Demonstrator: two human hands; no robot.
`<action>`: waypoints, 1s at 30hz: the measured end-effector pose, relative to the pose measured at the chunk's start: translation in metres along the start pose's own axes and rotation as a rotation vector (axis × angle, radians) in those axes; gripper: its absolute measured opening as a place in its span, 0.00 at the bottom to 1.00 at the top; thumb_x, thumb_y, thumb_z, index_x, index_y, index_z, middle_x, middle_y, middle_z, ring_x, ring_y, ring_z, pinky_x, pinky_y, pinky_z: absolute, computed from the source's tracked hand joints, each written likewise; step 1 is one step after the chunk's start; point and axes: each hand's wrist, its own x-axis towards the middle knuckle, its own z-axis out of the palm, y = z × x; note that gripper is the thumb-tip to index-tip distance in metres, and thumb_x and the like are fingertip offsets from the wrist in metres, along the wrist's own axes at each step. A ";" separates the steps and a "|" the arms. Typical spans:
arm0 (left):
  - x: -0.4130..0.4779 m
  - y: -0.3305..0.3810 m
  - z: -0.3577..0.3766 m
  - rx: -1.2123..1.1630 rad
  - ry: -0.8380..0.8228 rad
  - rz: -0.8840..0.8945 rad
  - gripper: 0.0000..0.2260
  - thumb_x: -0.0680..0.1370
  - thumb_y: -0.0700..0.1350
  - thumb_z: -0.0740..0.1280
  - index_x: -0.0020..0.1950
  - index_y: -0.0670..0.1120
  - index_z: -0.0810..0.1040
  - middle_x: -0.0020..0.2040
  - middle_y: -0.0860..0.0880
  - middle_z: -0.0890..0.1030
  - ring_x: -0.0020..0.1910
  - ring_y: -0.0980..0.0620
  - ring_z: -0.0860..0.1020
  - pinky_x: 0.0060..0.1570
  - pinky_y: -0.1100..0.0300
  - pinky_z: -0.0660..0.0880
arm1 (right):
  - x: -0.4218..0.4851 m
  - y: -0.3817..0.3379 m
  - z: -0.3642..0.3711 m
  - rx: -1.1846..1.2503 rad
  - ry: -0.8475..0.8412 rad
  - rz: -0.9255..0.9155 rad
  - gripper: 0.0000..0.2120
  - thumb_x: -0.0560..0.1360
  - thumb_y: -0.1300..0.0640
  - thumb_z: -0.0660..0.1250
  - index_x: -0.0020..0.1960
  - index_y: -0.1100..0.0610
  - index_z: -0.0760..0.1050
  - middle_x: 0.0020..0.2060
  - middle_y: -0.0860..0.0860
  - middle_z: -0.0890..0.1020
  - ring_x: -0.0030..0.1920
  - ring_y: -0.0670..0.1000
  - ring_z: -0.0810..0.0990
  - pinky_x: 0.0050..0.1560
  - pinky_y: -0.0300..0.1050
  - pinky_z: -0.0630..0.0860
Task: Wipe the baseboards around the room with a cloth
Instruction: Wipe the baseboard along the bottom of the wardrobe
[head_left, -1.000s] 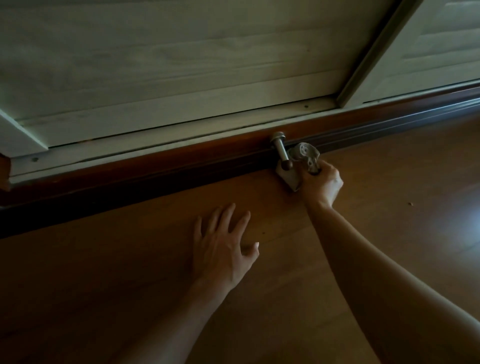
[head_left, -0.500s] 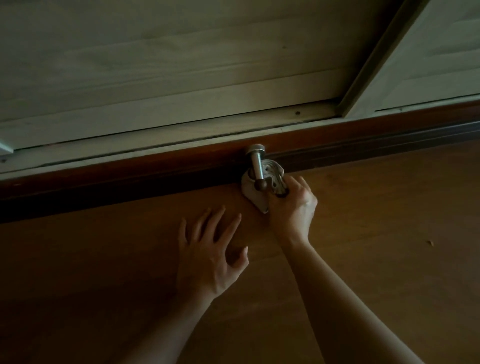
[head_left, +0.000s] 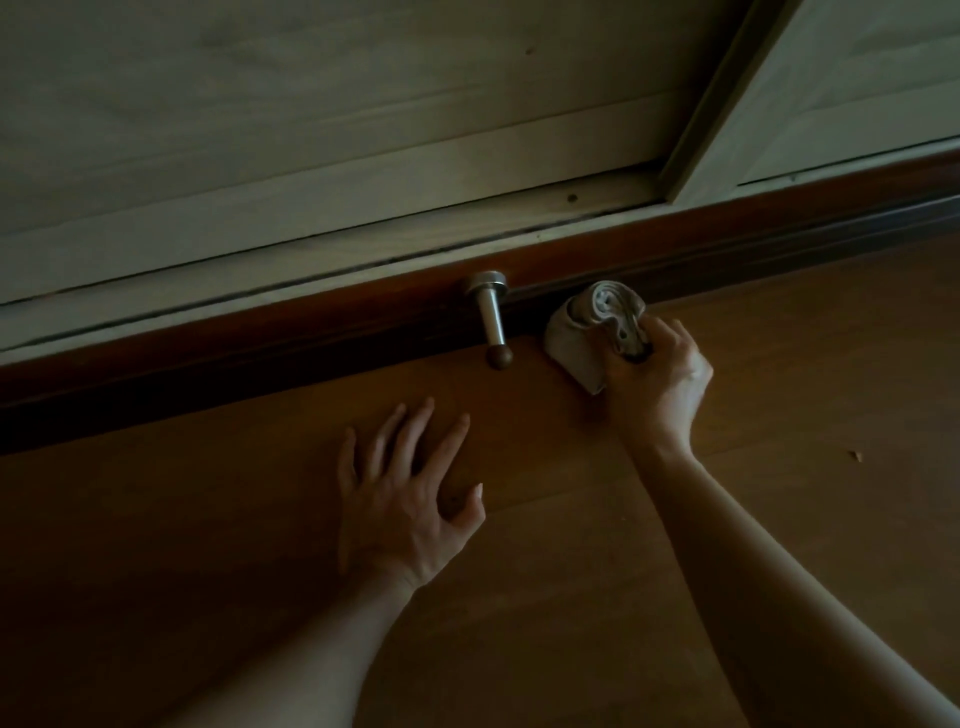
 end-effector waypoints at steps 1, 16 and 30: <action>0.000 -0.001 0.001 -0.003 0.003 0.001 0.30 0.74 0.67 0.57 0.76 0.62 0.67 0.79 0.51 0.65 0.77 0.45 0.62 0.73 0.32 0.55 | 0.003 0.003 -0.002 -0.009 0.033 0.008 0.12 0.75 0.48 0.72 0.52 0.56 0.81 0.44 0.44 0.76 0.46 0.48 0.77 0.47 0.42 0.73; 0.001 -0.005 0.007 -0.021 0.033 0.023 0.30 0.74 0.67 0.58 0.76 0.62 0.66 0.78 0.50 0.66 0.76 0.45 0.63 0.74 0.34 0.53 | 0.000 -0.006 0.002 -0.093 0.060 0.052 0.09 0.76 0.53 0.71 0.51 0.58 0.81 0.45 0.47 0.77 0.47 0.49 0.76 0.45 0.39 0.68; 0.000 -0.005 0.006 -0.054 0.055 0.026 0.30 0.74 0.66 0.57 0.76 0.61 0.68 0.78 0.50 0.66 0.76 0.44 0.63 0.74 0.33 0.54 | 0.016 0.005 -0.018 -0.101 0.050 0.084 0.10 0.76 0.51 0.70 0.50 0.57 0.80 0.47 0.49 0.80 0.47 0.49 0.77 0.48 0.45 0.73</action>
